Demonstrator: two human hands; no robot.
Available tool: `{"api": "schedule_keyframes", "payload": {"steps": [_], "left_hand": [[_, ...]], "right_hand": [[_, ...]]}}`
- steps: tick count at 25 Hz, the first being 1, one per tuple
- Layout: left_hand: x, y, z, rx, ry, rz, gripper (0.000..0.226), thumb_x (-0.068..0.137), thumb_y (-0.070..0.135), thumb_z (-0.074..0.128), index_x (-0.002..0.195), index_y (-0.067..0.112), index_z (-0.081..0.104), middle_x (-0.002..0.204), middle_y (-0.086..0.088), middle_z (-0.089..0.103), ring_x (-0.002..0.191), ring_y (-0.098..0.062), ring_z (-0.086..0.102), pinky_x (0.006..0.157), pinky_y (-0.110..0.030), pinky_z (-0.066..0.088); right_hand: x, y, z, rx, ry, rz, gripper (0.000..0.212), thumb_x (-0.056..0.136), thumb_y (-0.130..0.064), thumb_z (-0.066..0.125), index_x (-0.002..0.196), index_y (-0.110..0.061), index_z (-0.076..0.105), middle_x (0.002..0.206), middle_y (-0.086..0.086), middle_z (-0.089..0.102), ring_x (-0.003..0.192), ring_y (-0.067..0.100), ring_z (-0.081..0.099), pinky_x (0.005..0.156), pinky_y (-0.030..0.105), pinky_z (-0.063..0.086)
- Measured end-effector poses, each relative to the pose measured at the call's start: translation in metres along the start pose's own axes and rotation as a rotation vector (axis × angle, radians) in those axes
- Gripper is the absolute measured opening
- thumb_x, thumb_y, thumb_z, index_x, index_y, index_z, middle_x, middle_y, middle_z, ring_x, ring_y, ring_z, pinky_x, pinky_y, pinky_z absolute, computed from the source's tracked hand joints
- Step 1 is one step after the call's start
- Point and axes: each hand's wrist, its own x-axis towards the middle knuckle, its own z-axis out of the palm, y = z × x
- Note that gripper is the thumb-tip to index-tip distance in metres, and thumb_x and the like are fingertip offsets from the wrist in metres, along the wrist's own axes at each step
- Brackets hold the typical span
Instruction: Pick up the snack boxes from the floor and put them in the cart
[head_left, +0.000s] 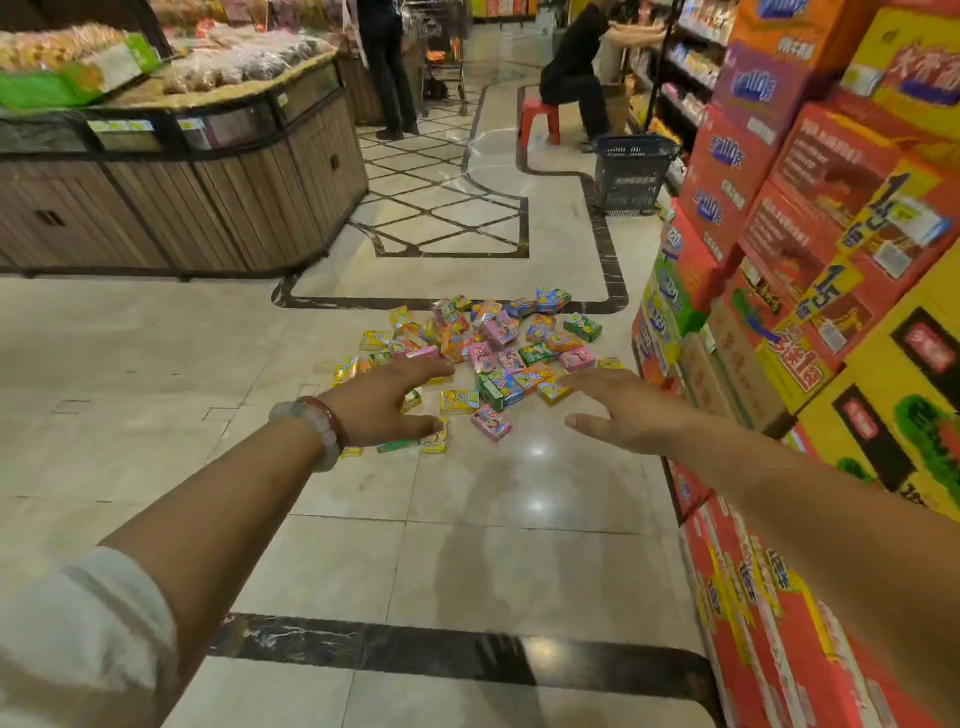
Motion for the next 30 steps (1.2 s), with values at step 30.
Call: {"api": "schedule_keyframes", "payload": {"steps": [30], "left_hand": [[0.567,-0.581,0.455,-0.369,-0.155,-0.783,0.06,0.092,0.016,0.053,0.146,0.012,0.026,0.146,-0.016,0.038,0.13,-0.029,0.041,0.099,-0.028,0.034]], "right_hand": [[0.722,0.348,0.502,0.212,-0.301,0.296,0.042,0.092,-0.028,0.057,0.13,-0.01,0.051,0.129,0.014,0.055,0.117,0.028,0.051,0.085,0.027,0.036]]}}
